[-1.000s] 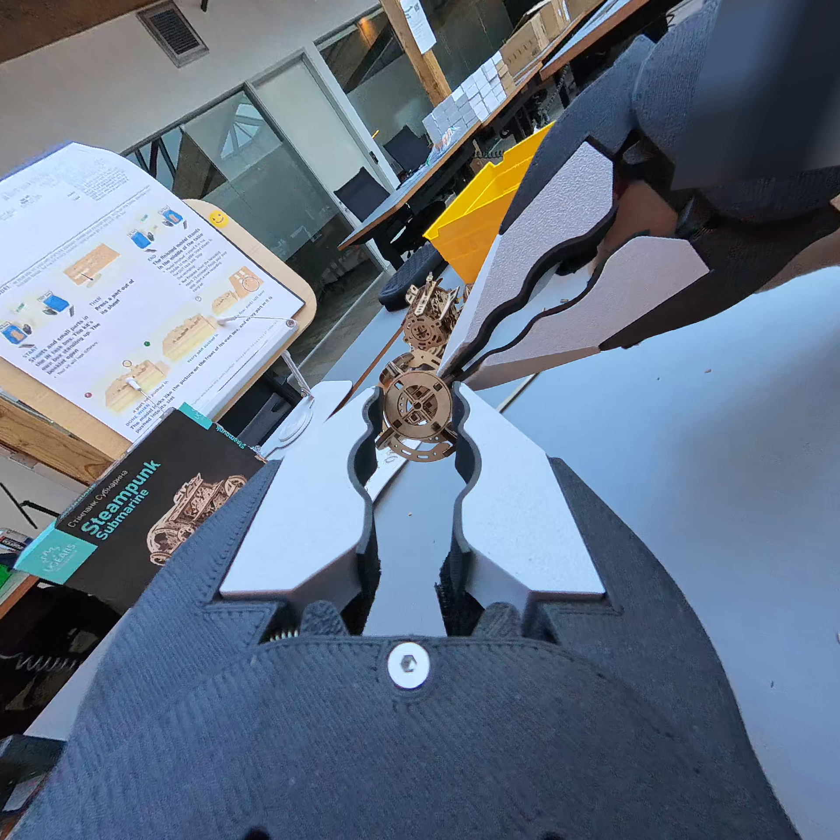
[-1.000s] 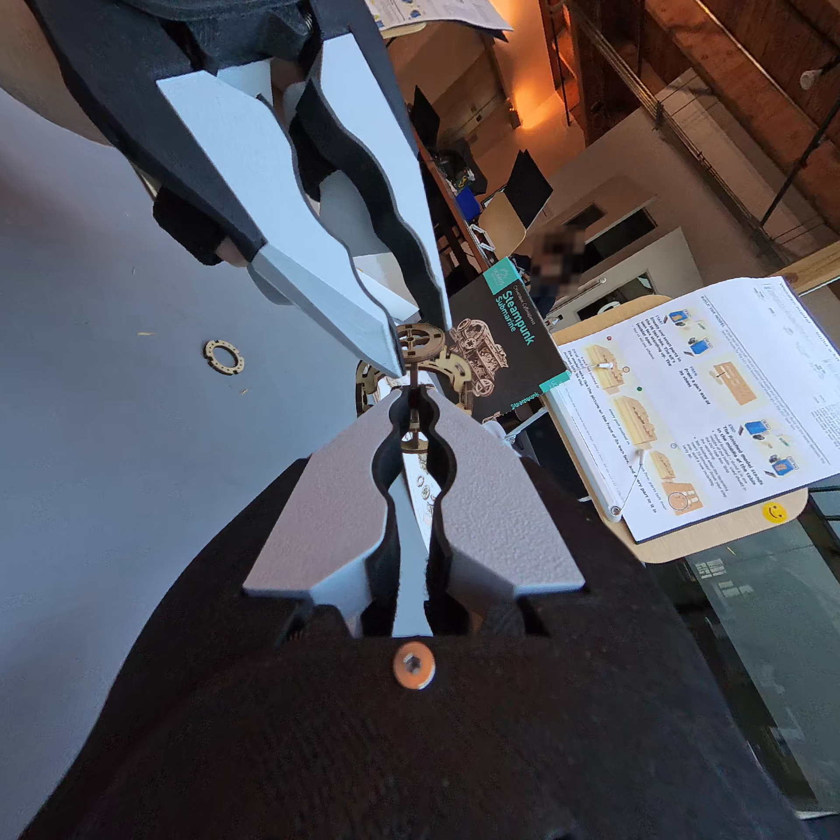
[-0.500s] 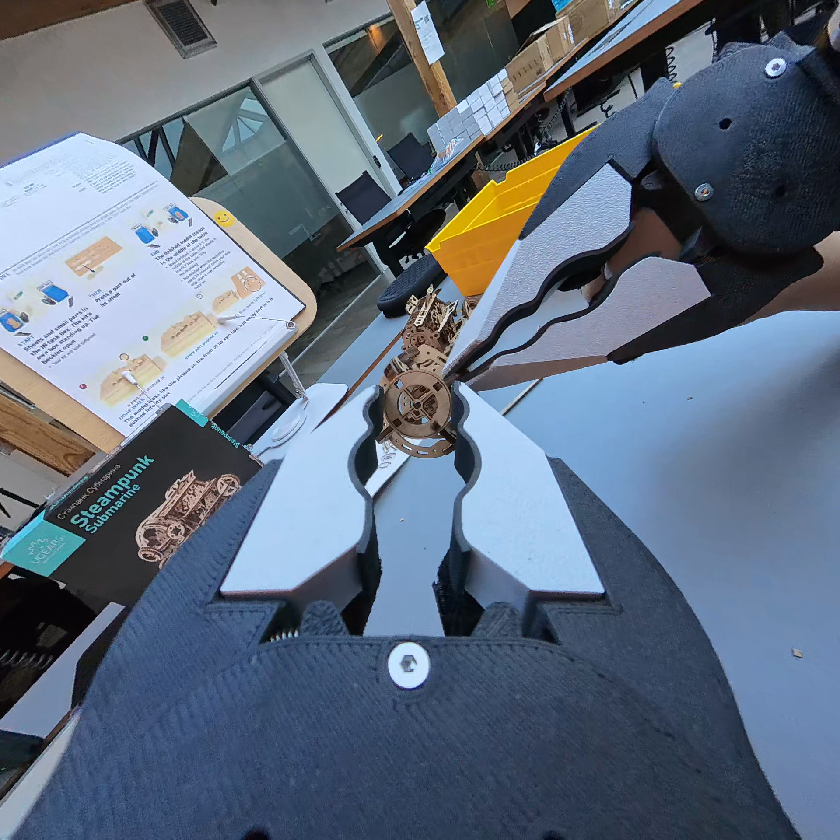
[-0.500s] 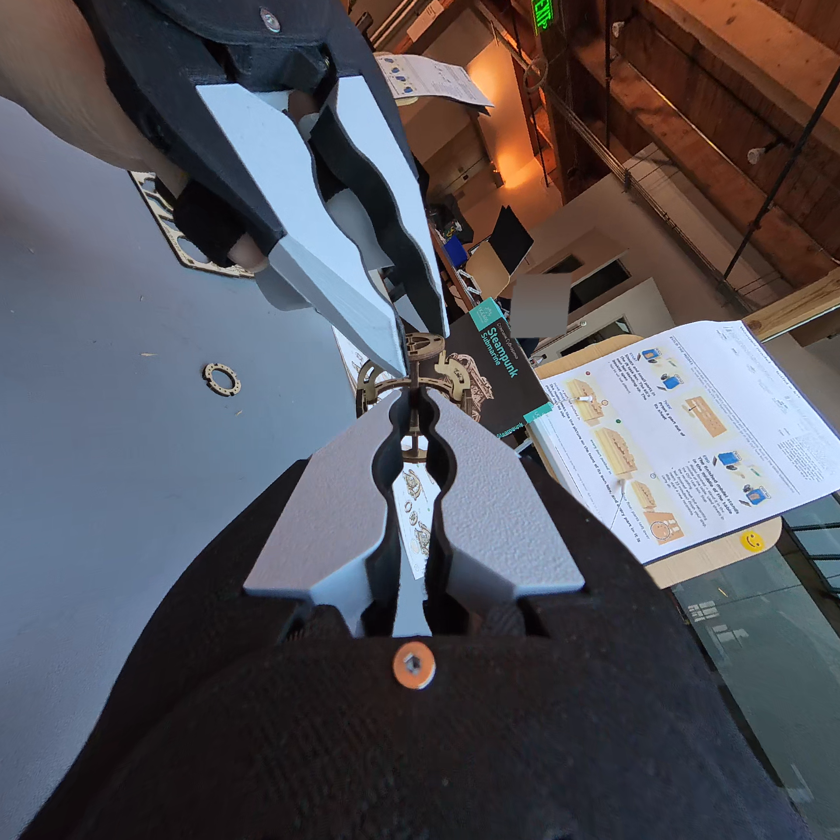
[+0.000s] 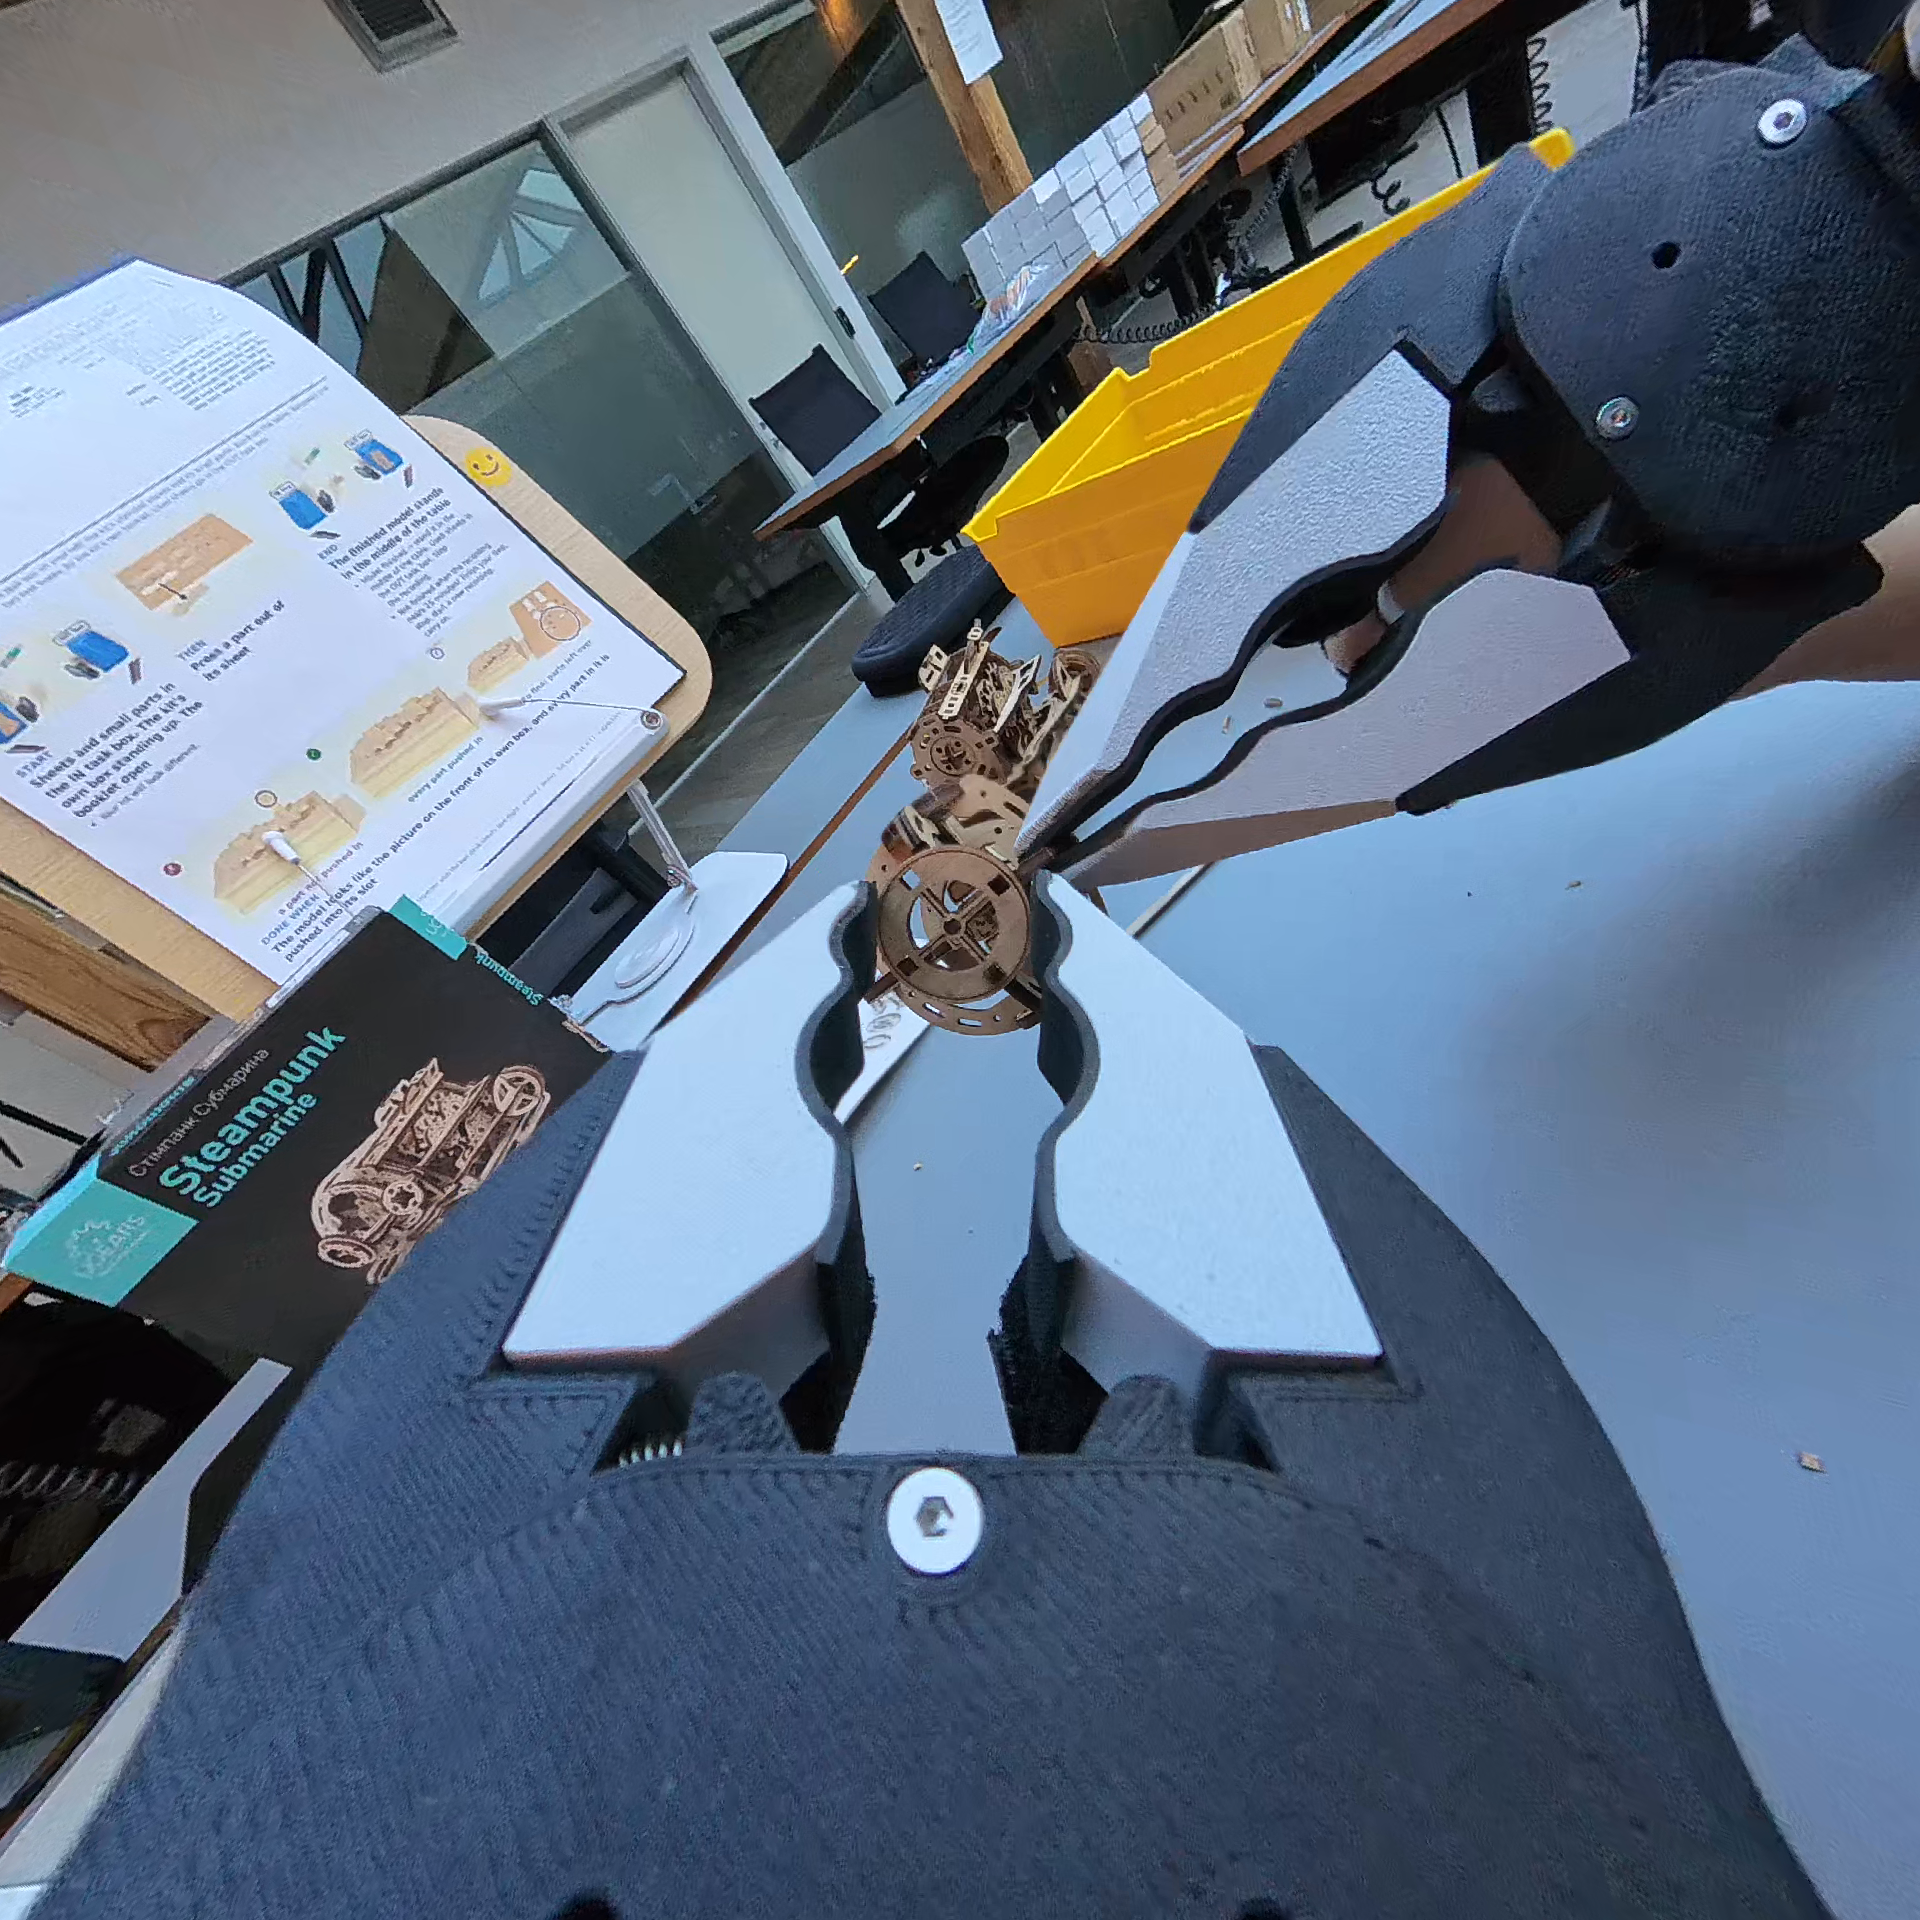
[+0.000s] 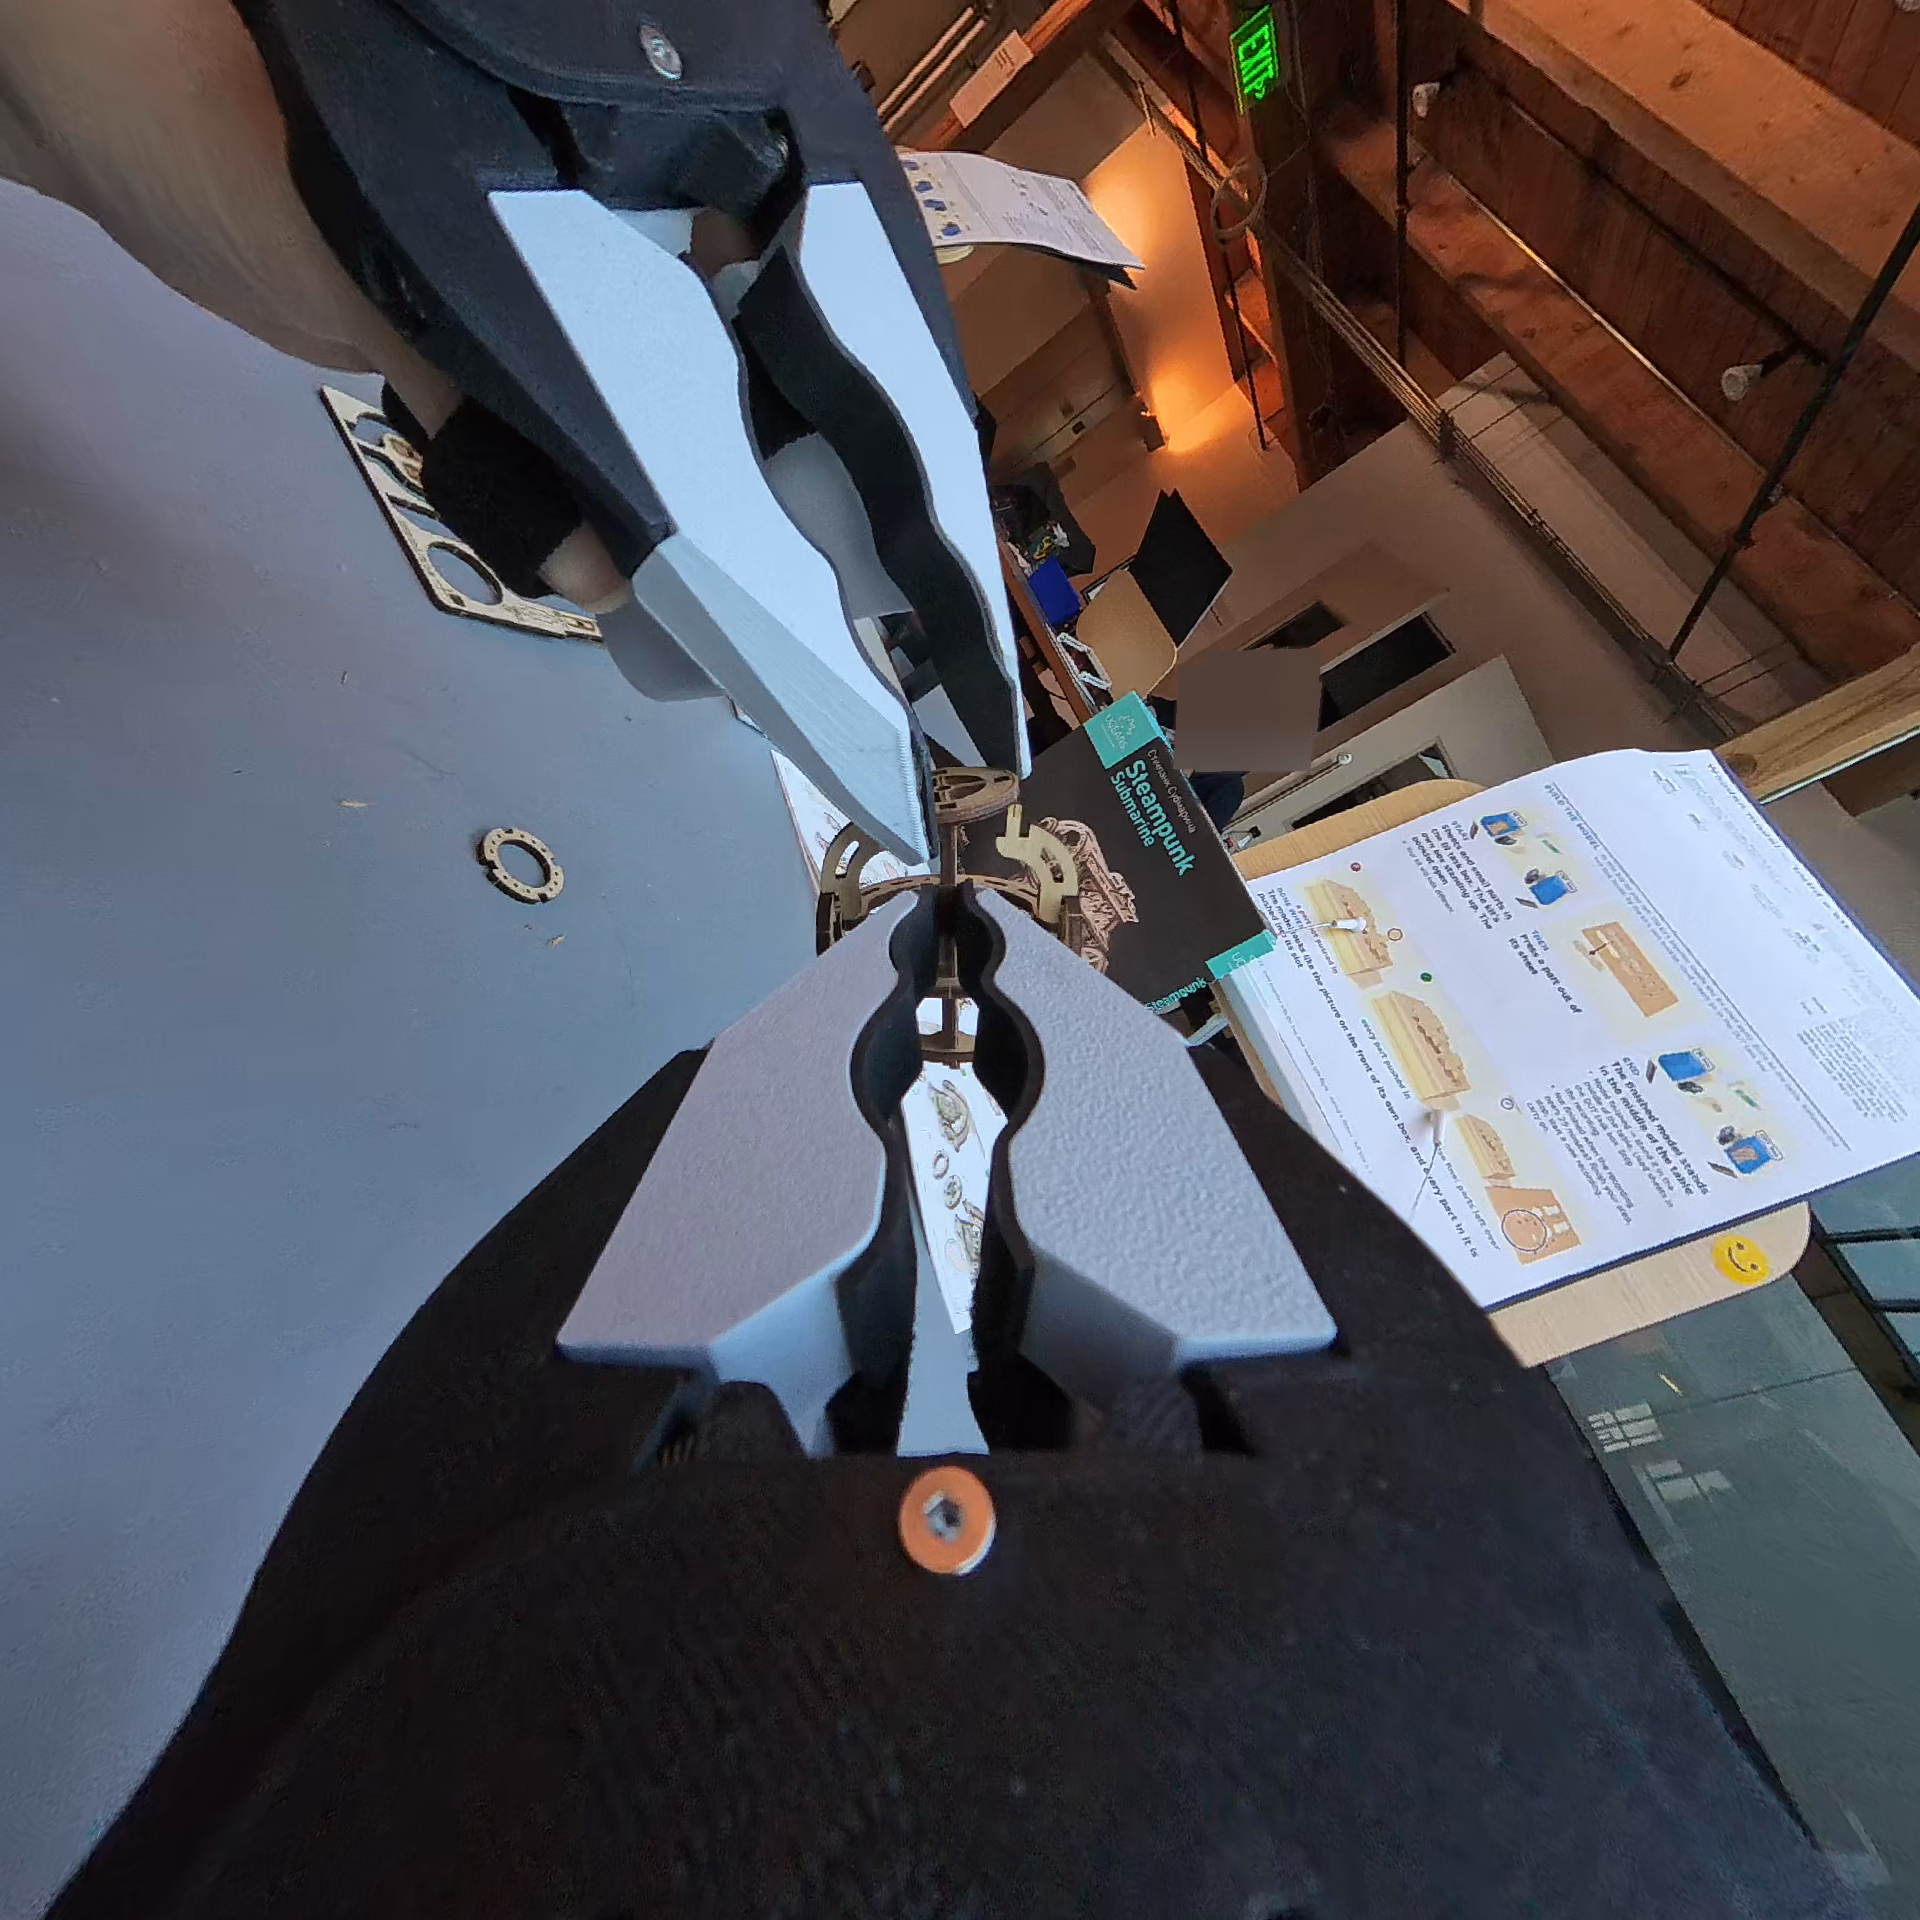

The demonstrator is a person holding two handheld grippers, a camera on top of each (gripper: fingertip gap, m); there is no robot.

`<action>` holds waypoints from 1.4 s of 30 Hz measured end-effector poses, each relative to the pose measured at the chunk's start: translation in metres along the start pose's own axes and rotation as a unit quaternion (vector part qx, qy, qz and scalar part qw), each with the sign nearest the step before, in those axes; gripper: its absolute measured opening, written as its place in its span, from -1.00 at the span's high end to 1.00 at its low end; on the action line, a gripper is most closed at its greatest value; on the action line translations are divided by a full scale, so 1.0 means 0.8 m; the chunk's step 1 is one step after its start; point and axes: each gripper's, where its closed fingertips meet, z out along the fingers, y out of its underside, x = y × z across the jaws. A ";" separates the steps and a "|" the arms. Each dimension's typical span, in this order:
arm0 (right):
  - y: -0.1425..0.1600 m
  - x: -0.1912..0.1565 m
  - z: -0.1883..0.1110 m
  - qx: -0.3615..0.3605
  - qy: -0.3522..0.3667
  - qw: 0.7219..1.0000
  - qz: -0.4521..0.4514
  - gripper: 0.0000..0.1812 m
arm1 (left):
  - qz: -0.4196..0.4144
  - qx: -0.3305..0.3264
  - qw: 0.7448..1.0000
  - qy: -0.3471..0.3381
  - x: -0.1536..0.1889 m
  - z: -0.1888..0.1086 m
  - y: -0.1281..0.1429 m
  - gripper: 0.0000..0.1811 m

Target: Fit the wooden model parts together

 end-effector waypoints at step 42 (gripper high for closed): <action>0.008 -0.011 0.005 -0.026 -0.009 0.999 -0.029 1.00 | -0.112 0.009 0.993 0.030 0.001 -0.005 0.015 0.71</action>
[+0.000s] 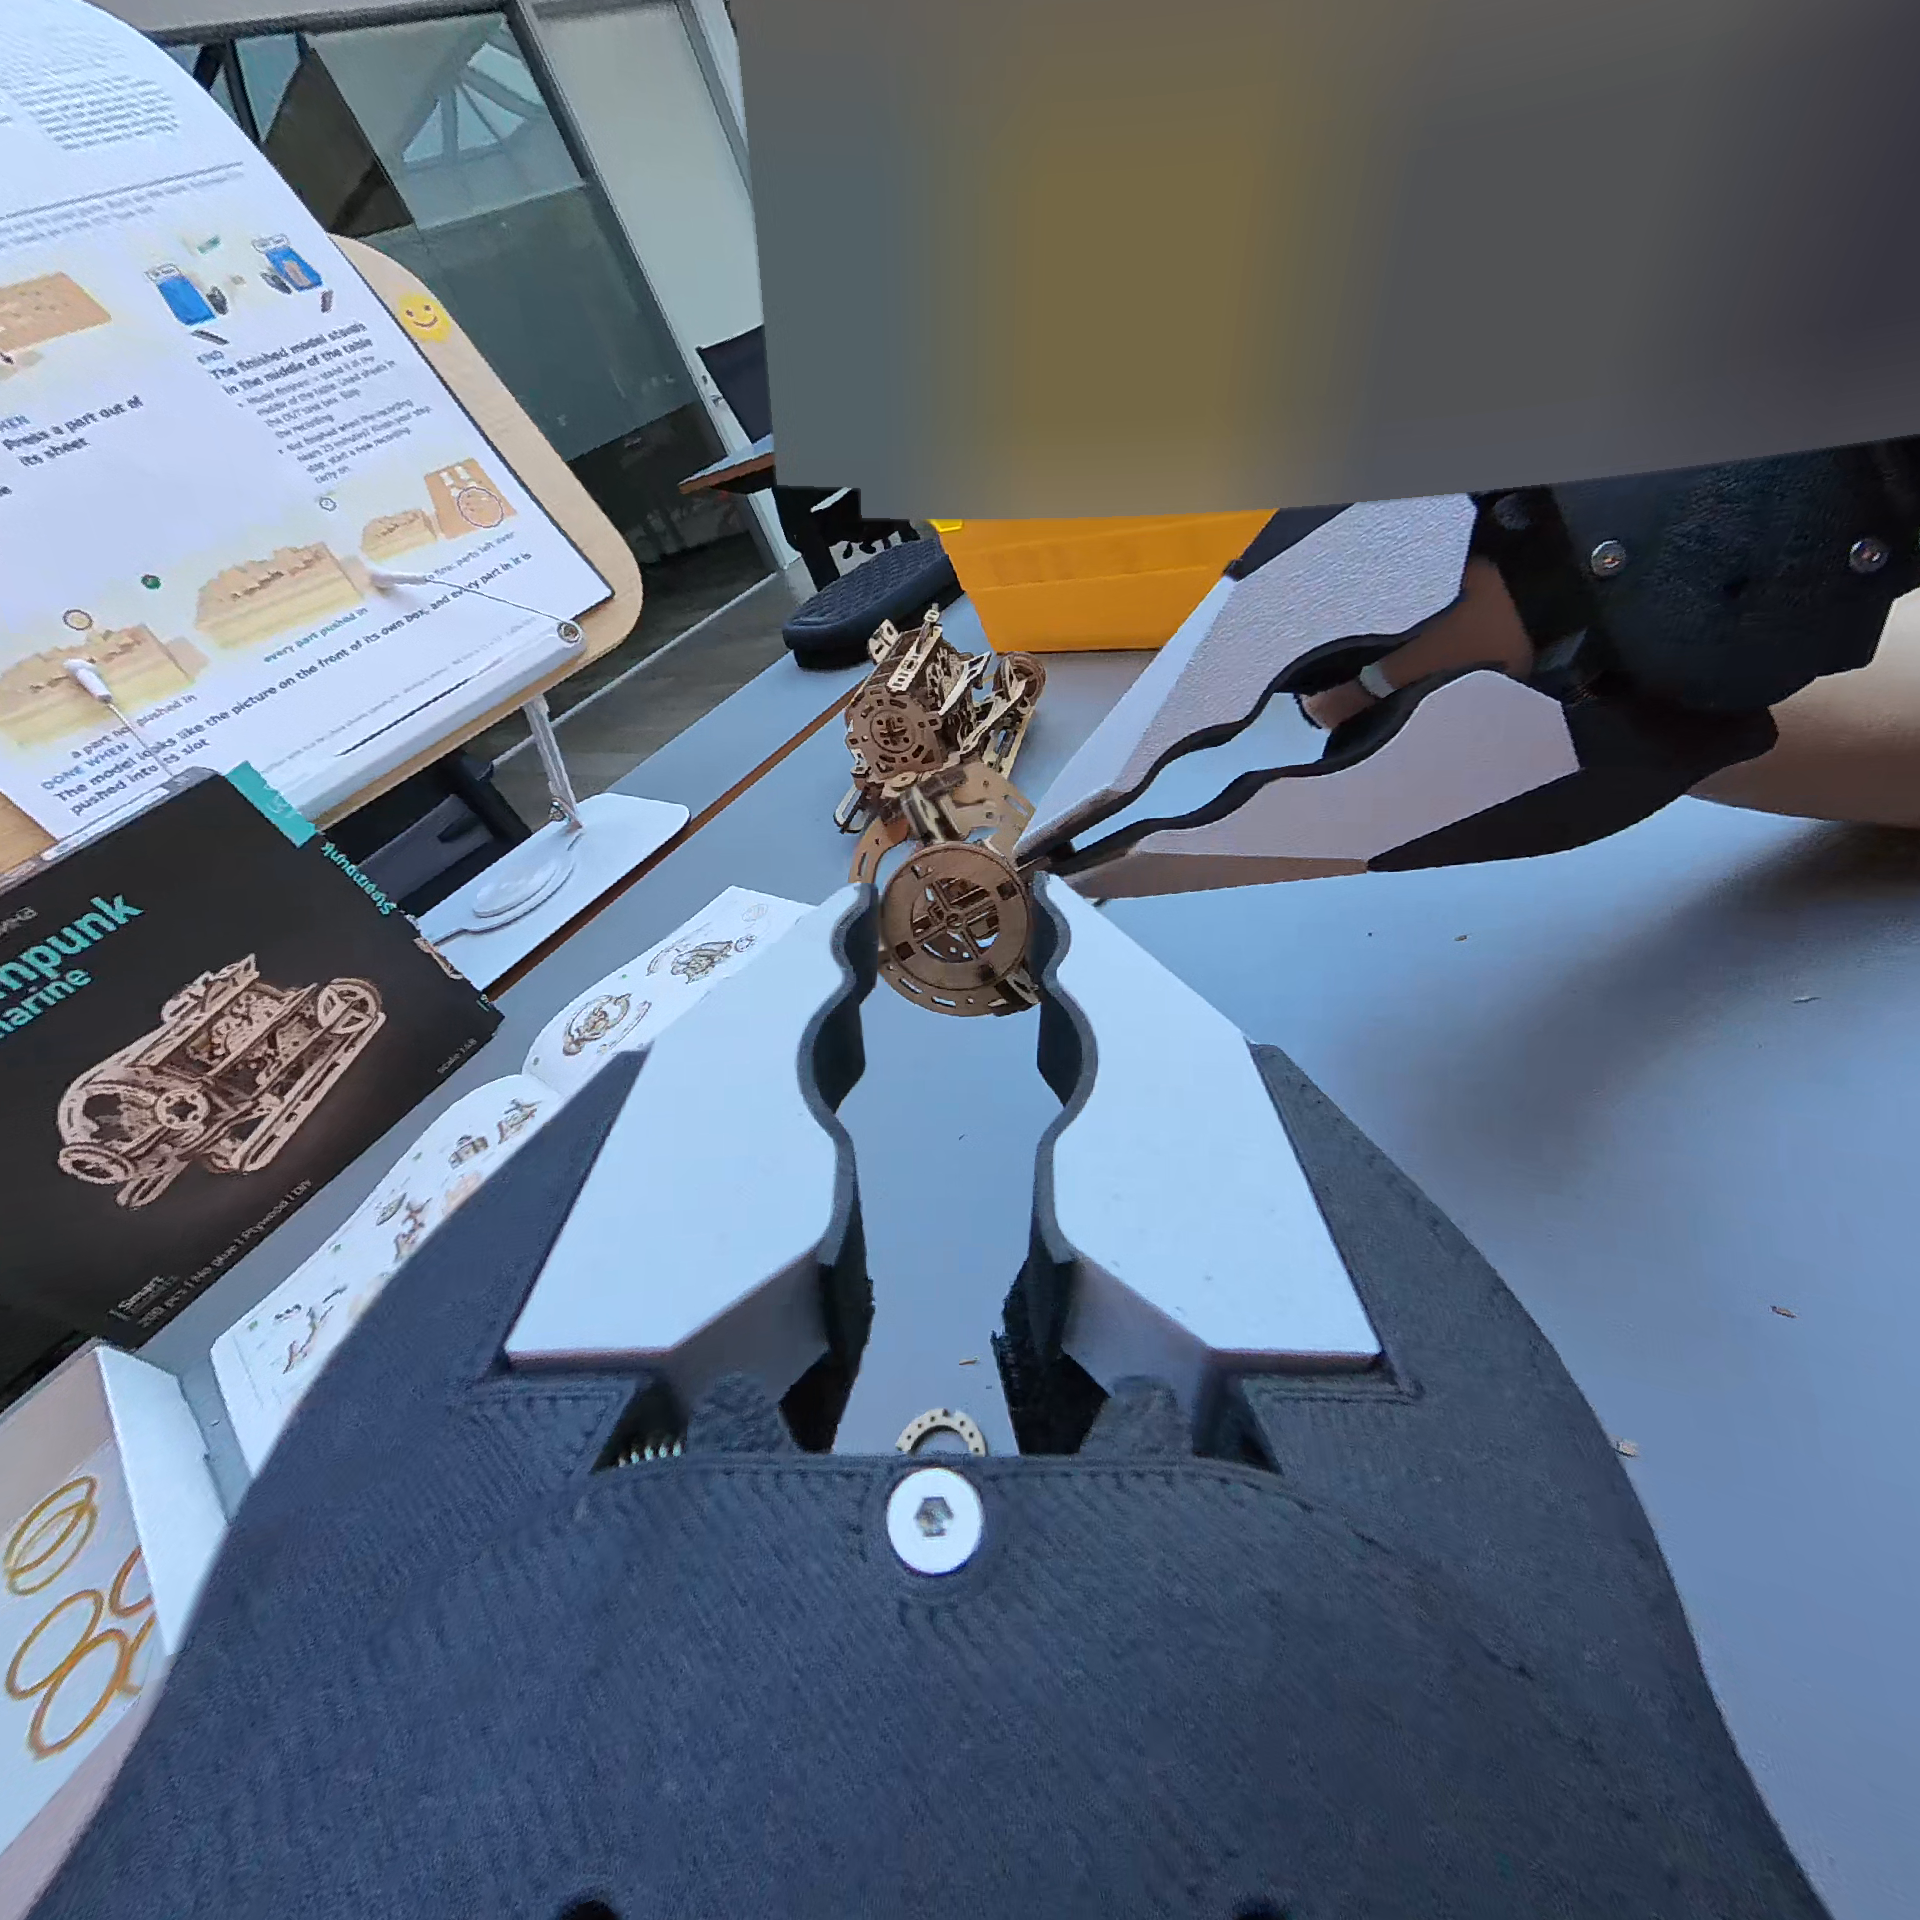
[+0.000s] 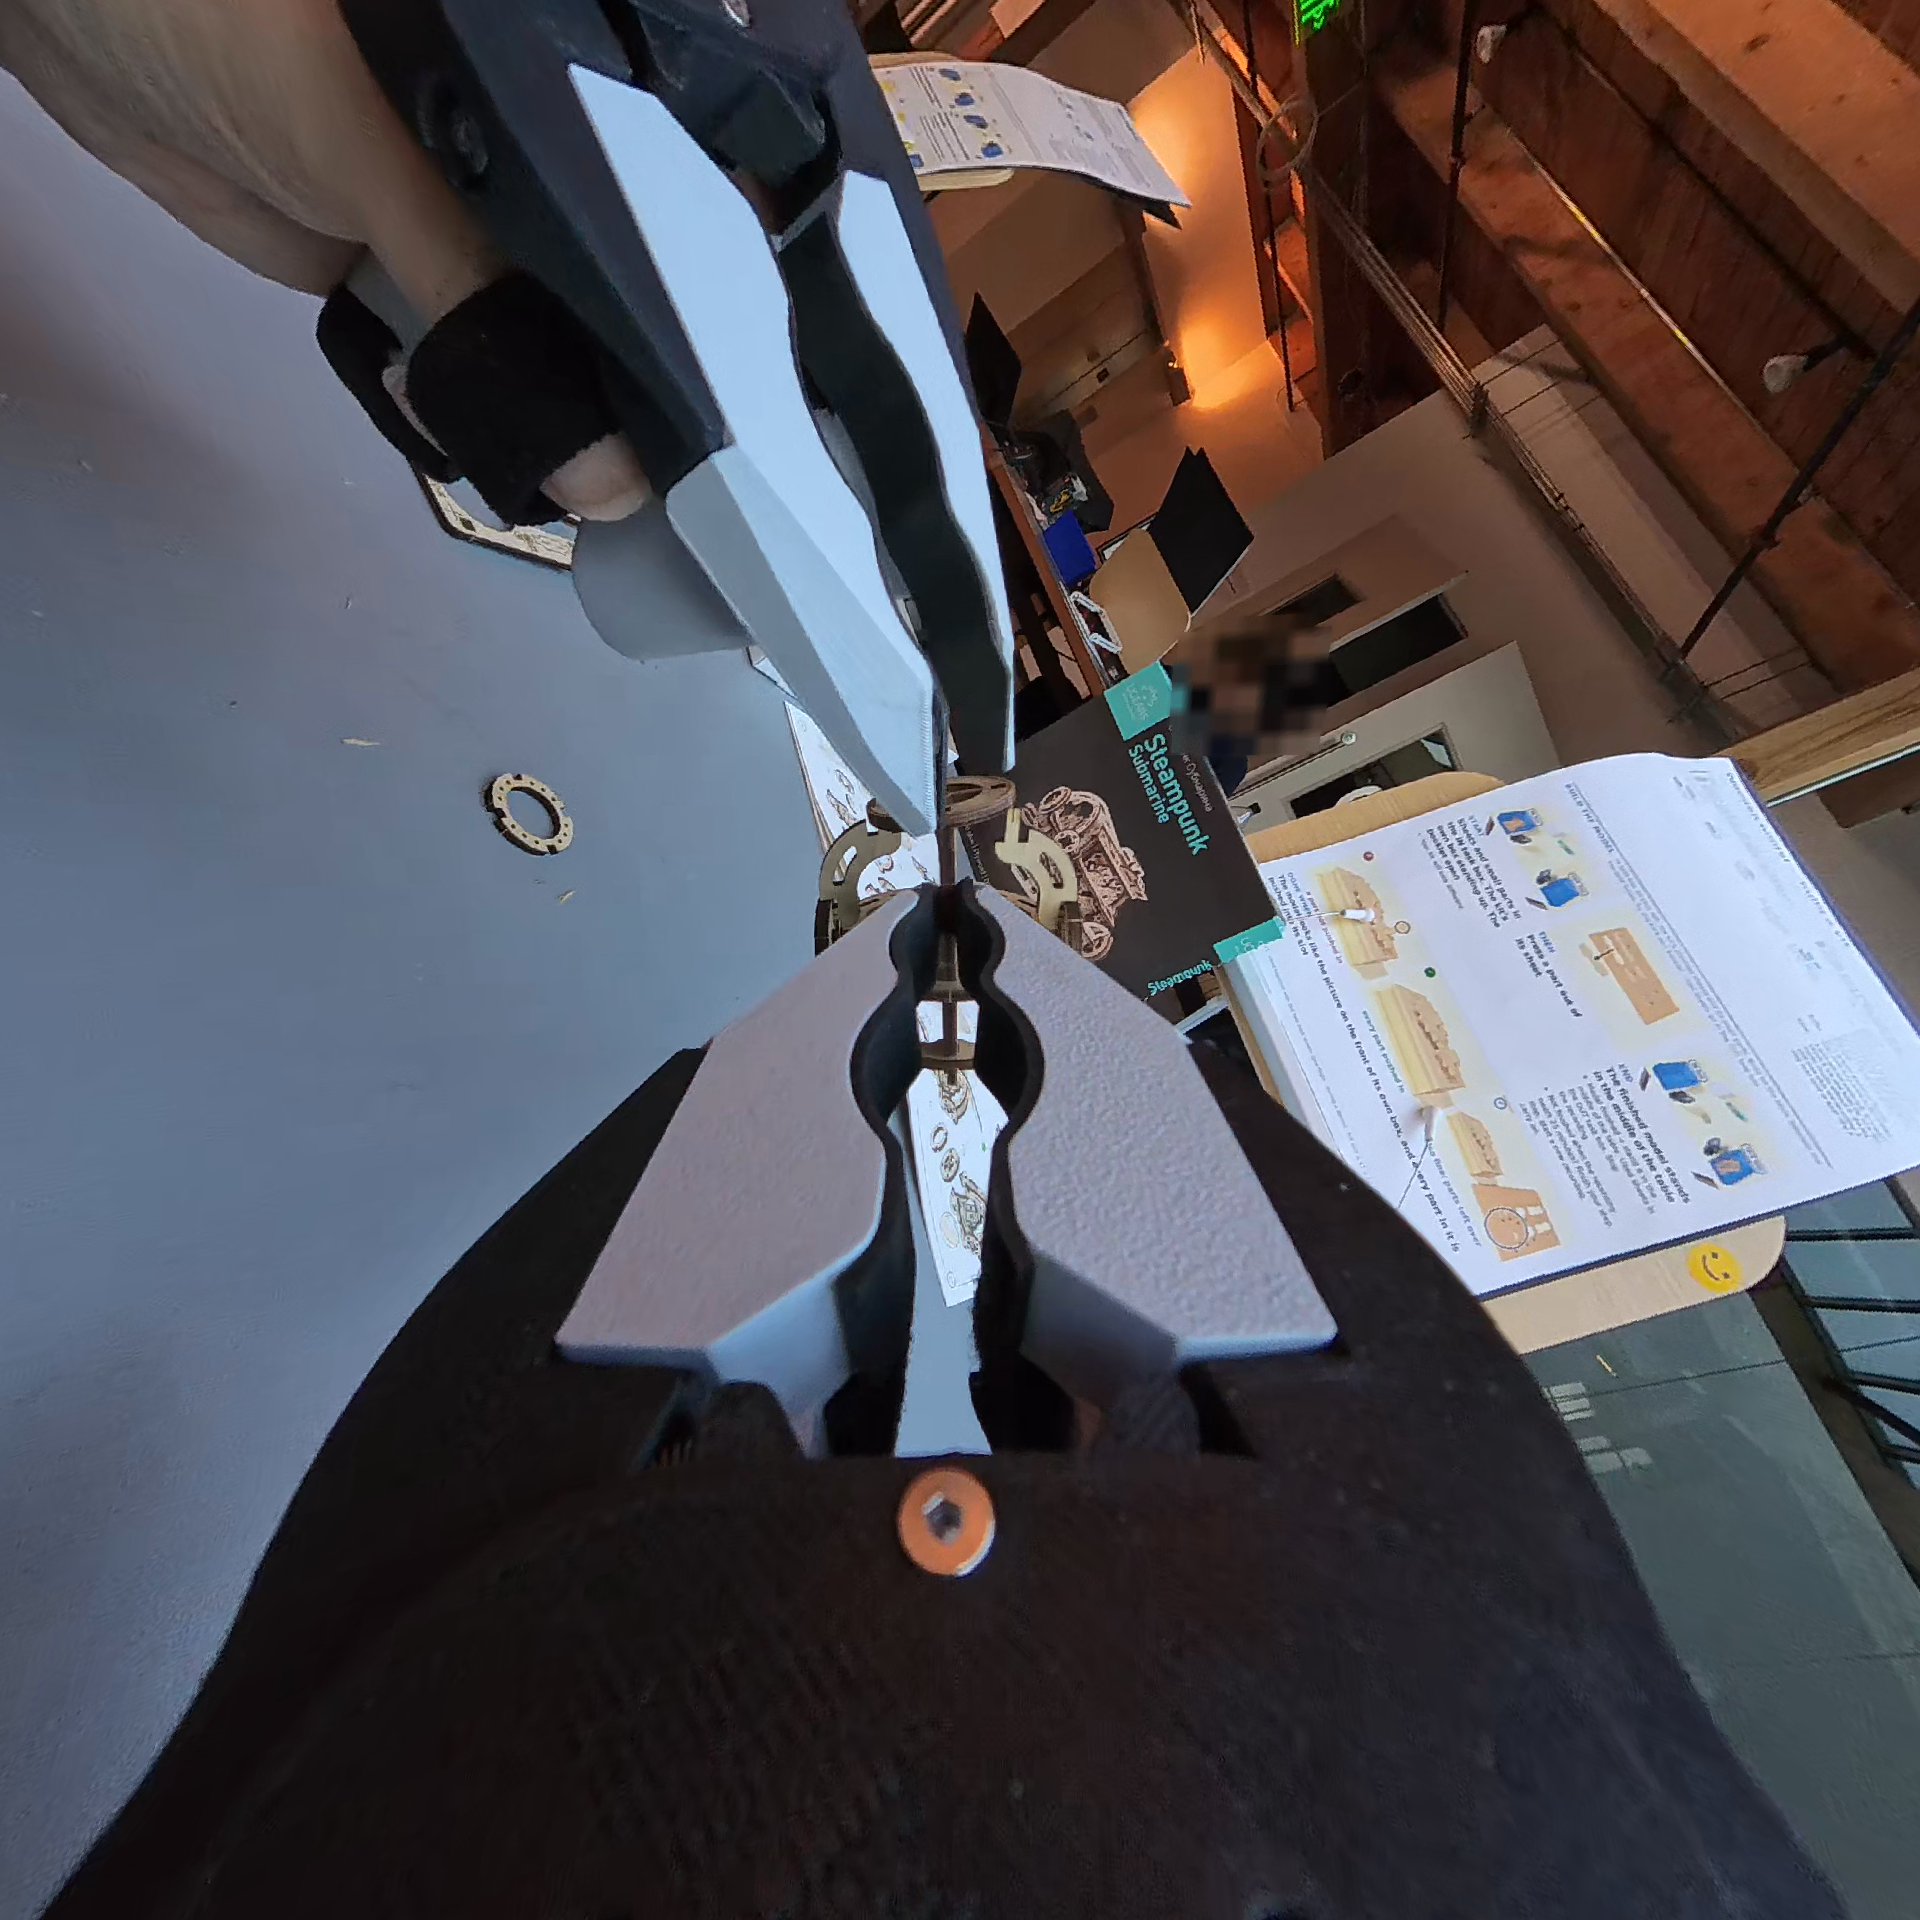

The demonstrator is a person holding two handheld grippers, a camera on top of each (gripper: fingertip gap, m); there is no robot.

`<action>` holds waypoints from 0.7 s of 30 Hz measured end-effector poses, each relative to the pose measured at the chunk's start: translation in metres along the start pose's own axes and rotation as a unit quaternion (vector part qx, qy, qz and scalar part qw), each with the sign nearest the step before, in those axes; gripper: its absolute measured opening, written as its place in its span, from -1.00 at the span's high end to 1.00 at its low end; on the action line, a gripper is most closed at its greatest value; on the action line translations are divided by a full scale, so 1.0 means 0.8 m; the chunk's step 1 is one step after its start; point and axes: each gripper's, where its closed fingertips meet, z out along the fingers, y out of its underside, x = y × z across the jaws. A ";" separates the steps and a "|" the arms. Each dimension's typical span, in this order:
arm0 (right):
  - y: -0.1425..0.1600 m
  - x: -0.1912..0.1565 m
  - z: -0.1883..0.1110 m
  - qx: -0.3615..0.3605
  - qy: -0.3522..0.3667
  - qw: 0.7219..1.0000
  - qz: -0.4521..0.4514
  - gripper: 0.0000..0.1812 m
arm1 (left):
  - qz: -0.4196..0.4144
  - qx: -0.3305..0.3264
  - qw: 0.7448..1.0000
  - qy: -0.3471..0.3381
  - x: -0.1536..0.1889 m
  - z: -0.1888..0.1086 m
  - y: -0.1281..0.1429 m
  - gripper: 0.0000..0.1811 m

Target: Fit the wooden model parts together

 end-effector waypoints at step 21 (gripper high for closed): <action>-0.013 0.000 -0.009 0.026 0.003 1.000 -0.016 1.00 | -0.006 0.020 1.000 0.014 0.004 -0.006 -0.004 0.72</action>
